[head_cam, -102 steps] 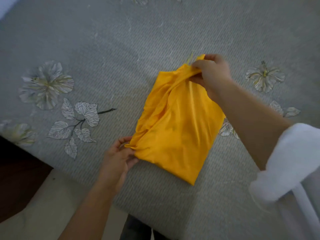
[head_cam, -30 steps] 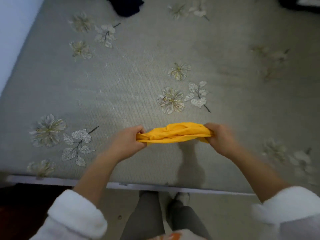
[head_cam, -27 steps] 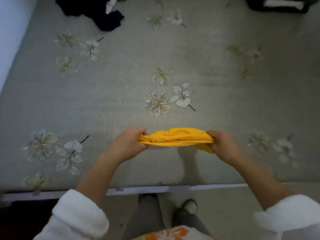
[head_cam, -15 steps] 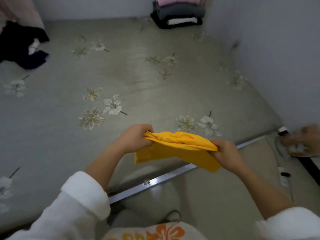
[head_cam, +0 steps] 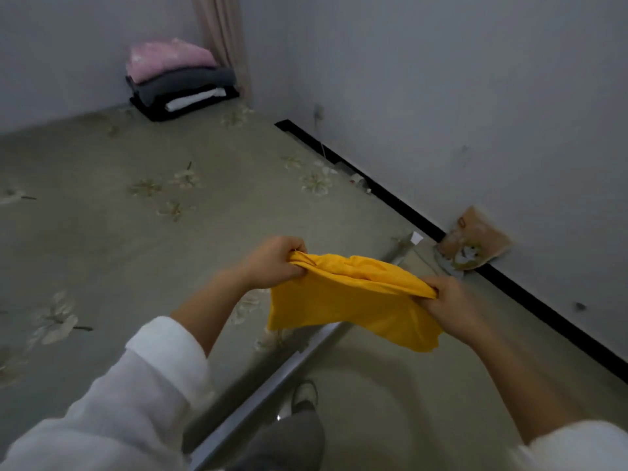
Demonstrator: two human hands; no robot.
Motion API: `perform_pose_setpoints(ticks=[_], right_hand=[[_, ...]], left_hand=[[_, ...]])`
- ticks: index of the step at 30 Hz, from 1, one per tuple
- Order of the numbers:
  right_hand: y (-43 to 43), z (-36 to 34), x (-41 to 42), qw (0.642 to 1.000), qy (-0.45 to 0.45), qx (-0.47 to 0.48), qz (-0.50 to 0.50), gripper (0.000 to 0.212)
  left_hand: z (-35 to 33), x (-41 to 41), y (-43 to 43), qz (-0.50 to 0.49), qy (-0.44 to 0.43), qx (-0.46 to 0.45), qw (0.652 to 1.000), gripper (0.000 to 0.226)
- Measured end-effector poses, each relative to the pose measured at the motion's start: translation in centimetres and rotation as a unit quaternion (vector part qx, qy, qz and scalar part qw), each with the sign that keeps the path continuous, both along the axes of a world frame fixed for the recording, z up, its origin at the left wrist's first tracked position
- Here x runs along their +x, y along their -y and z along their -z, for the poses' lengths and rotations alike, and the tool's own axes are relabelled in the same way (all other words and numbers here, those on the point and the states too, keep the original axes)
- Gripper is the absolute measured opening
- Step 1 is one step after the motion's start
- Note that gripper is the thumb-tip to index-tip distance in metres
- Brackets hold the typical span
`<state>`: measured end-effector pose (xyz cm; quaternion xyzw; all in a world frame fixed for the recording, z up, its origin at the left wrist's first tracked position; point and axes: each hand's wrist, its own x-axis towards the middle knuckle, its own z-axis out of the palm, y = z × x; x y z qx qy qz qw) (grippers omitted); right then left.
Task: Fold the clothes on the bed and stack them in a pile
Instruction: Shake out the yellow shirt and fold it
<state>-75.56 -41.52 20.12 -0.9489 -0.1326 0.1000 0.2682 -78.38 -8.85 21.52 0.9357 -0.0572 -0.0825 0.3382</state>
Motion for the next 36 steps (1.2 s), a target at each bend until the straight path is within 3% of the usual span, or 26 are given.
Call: perform_pose_setpoints(ticks=[7, 11, 16, 19, 25, 30, 33, 36], right_hand=[[5.7, -0.3, 12.0, 0.998, 0.025, 0.022, 0.052, 0.023], [8.3, -1.4, 19.9, 0.997, 0.024, 0.019, 0.065, 0.035], [11.8, -3.0, 29.8, 0.997, 0.06, 0.006, 0.057, 0.015], [13.9, -3.0, 35.5, 0.995, 0.069, 0.01, 0.068, 0.014], [18.0, -2.6, 48.3, 0.998, 0.054, 0.027, 0.033, 0.016], [21.7, -3.1, 59.0, 0.997, 0.028, 0.078, -0.011, 0.017], [23.4, -4.1, 65.4, 0.994, -0.012, 0.106, -0.025, 0.027], [23.9, -5.1, 71.3, 0.988, -0.04, 0.143, -0.044, 0.013]], left_hand=[[-0.4, 15.8, 5.8, 0.064, 0.014, 0.008, 0.998, 0.011], [-1.0, 24.9, 8.6, 0.076, 0.008, 0.002, 0.997, 0.007], [-2.5, 34.8, 12.1, 0.075, 0.028, -0.006, 0.997, 0.005], [-2.9, 40.1, 14.1, 0.063, 0.048, 0.0, 0.997, 0.007], [-2.5, 50.0, 18.1, 0.012, 0.067, 0.003, 0.998, 0.003], [-2.9, 57.3, 21.6, -0.052, 0.053, -0.03, 0.997, 0.018], [-3.6, 61.1, 23.1, -0.095, 0.041, -0.05, 0.993, 0.006], [-4.1, 64.4, 23.9, -0.143, 0.037, -0.06, 0.987, 0.008]])
